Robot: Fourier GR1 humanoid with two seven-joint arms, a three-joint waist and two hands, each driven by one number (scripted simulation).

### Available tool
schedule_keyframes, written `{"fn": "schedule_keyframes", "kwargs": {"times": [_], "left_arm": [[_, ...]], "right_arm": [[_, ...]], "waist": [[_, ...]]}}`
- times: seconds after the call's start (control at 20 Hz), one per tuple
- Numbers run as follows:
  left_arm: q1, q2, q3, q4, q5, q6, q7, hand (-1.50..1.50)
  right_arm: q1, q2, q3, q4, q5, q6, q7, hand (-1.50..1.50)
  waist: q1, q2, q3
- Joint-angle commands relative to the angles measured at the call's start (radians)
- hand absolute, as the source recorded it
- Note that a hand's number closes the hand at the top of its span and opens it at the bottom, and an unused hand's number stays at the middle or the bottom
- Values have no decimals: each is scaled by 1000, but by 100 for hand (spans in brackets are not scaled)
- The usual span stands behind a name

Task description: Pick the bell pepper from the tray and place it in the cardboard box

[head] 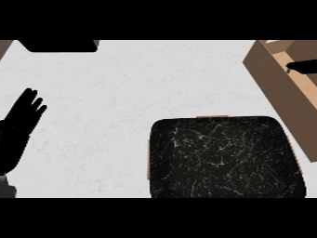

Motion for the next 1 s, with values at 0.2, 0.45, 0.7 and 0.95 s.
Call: {"fn": "schedule_keyframes", "kwargs": {"times": [0.2, 0.45, 0.7, 0.95], "left_arm": [[-18, 39, 35, 4, 21, -29, 15, 0], [-25, -2, 14, 18, -9, 8, 14, 0], [-49, -11, 7, 67, -35, 5, -14, 0], [-43, -32, 6, 38, -36, 14, 3, 0]], "right_arm": [[59, -50, -179, -130, -234, -24, -53, -150], [218, -72, -249, -292, -376, 71, -71, -150], [356, -119, -295, -376, -511, 206, -103, -150], [443, -146, -299, -415, -580, 237, -140, -150]], "waist": [[-7, -2, -1], [-20, -5, -1], [-15, -2, -1], [-5, 0, -1]]}}
